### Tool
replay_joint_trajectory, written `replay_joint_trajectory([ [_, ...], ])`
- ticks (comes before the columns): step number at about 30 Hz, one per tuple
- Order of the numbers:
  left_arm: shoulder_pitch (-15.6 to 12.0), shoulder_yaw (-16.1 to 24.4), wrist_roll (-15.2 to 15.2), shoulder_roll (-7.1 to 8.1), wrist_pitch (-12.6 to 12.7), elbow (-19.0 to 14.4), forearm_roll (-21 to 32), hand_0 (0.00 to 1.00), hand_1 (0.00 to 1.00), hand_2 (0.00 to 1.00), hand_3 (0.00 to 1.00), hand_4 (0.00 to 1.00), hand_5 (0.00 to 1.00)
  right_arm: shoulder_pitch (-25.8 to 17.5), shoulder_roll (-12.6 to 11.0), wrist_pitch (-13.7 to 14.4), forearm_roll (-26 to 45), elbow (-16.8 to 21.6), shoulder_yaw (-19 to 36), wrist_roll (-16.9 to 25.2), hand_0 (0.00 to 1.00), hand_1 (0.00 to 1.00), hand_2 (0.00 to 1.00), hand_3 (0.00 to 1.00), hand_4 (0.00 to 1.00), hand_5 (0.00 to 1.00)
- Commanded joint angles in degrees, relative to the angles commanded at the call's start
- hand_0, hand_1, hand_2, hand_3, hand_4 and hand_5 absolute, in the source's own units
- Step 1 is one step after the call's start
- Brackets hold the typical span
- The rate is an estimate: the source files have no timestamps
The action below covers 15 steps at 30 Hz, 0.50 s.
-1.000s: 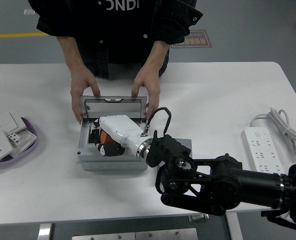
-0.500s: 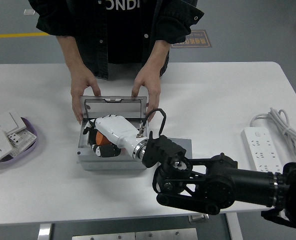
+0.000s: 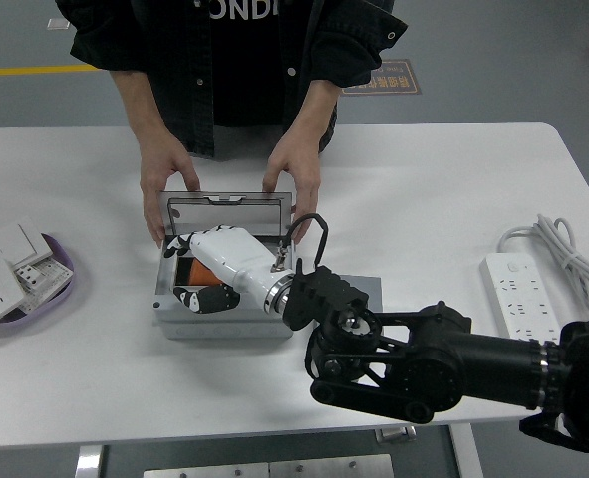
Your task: Pick up the cylinder from the cube,place it in the box,flap close box
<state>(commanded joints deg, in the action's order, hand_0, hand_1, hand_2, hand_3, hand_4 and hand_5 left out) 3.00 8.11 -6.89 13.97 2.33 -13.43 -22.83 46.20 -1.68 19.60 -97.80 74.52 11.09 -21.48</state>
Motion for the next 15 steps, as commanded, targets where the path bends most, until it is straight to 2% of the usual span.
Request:
replay_joint_trajectory([
  [1, 0.00, 0.01, 0.01, -0.01, 0.01, -0.01, -0.03, 0.601, 0.626, 0.617, 0.636, 0.699, 0.240, -0.09, -0.09, 0.15, 0.11, 0.21, 0.19, 0.12, 0.829, 0.716, 0.724, 0.791, 0.686, 0.291],
  [2, -0.02, 0.01, 0.00, -0.01, 0.01, -0.02, -0.07, 0.601, 0.626, 0.617, 0.637, 0.695, 0.232, -0.21, -0.24, 0.34, 0.30, 0.49, 0.43, 0.25, 0.834, 0.715, 0.718, 0.790, 0.841, 0.380],
  [5, -0.16, 0.09, -0.03, -0.12, 0.02, -0.03, -0.12, 0.601, 0.626, 0.617, 0.637, 0.695, 0.232, -0.90, -1.56, 1.34, 2.44, 2.66, 2.02, 0.93, 0.834, 0.715, 0.718, 0.790, 0.841, 0.380],
  [7, -0.31, 0.22, -0.07, -0.26, 0.03, -0.02, -0.10, 0.601, 0.626, 0.617, 0.637, 0.695, 0.232, -1.62, -3.43, 2.02, 4.86, 5.00, 3.84, 1.66, 0.834, 0.715, 0.718, 0.790, 0.841, 0.380],
  [8, -0.38, 0.24, -0.09, -0.31, 0.04, 0.00, -0.07, 0.601, 0.625, 0.617, 0.636, 0.691, 0.225, -1.89, -4.30, 2.36, 5.99, 6.10, 4.61, 2.00, 0.836, 0.714, 0.714, 0.792, 0.888, 0.400],
  [12, -0.71, 0.28, -0.18, -0.52, 0.10, 0.08, 0.19, 0.601, 0.625, 0.617, 0.636, 0.691, 0.225, -2.19, -8.63, 4.01, 11.34, 11.23, 7.78, 3.71, 0.836, 0.714, 0.714, 0.792, 0.888, 0.400],
  [15, -0.82, -0.01, -0.23, -0.56, 0.15, 0.16, 0.51, 0.600, 0.626, 0.616, 0.636, 0.690, 0.223, -1.13, -10.52, 4.83, 14.95, 14.25, 9.56, 4.56, 0.825, 0.708, 0.704, 0.776, 0.867, 0.387],
])
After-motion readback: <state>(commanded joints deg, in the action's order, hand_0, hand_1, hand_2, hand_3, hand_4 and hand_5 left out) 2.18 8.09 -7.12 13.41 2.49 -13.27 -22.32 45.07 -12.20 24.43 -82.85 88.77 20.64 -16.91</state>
